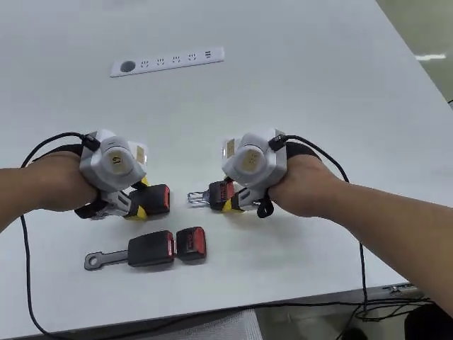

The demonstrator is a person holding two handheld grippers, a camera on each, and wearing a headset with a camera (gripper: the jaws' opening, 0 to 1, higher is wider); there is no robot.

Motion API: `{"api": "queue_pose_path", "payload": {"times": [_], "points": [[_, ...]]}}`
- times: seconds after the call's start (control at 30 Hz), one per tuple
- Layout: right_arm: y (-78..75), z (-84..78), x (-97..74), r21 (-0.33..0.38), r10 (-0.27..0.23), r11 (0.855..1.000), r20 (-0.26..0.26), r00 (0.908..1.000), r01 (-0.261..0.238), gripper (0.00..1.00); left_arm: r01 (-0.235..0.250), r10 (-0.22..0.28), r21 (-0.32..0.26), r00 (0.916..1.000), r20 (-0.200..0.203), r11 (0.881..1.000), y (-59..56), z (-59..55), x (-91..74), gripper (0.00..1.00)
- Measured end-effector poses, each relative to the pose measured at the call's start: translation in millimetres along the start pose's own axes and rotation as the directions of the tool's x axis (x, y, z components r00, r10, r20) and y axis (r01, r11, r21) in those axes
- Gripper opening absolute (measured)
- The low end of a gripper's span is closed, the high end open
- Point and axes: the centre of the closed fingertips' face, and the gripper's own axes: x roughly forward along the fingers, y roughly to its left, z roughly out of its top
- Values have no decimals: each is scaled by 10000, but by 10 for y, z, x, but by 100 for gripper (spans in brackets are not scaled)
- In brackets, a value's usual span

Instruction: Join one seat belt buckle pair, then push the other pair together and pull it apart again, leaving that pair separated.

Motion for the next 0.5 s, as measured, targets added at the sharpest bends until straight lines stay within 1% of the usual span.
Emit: {"api": "queue_pose_path", "payload": {"times": [0.3, 0.37, 0.4, 0.43, 0.5], "points": [[-41, -428, -304, 231, -148, 9996, -461, 9988, 159, 30, -36, 35, -47, 9999, -144, 10000, -8, 1, 0, 33], [-80, -540, -385, 201, -281, 9994, -596, 9978, 293, 30, -55, 54, -58, 9999, -153, 10000, -12, 3, -3, 33], [-90, -581, -412, 286, -269, 9992, -644, 9976, 288, 30, -58, 57, -74, 9999, -157, 10000, -11, 2, -3, 33], [-116, -645, -461, 324, -362, 9987, -715, 9968, 386, 31, -61, 60, -70, 9999, -161, 10000, -12, 2, -3, 34], [-132, -715, -507, 373, -360, 9985, -791, 9962, 391, 31, -60, 59, -73, 9998, -189, 10000, -13, 2, -6, 34]]}}
